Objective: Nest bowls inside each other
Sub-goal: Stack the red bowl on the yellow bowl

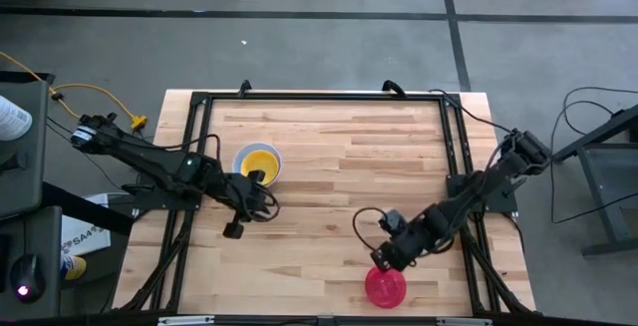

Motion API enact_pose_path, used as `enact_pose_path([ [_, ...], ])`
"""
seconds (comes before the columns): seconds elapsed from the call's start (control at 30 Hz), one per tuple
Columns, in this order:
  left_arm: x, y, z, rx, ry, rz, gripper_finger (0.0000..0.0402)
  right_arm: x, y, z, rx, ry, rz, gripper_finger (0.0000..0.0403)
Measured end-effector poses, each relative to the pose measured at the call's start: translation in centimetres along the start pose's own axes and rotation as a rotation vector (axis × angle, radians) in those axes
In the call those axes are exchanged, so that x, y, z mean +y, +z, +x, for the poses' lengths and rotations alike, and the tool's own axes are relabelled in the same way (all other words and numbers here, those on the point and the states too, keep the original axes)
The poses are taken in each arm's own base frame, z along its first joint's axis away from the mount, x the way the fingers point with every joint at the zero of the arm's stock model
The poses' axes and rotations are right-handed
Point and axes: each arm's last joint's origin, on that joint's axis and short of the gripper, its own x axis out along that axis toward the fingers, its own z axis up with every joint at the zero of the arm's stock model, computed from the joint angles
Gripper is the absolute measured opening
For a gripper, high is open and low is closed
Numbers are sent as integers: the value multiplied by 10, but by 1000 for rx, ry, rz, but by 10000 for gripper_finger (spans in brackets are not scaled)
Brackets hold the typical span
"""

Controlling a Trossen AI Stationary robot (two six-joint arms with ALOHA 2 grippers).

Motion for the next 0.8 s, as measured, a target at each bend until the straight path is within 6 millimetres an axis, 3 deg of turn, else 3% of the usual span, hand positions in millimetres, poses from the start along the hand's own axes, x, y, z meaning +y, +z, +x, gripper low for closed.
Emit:
enact_pose_path([
  [0.37,0,2,0,-25,0,-43,74,0,-39,33,48,-86,69,144],
  [0.8,0,6,0,-61,-6,-47,74,-8,-75,32,-12,-62,151,128],
])
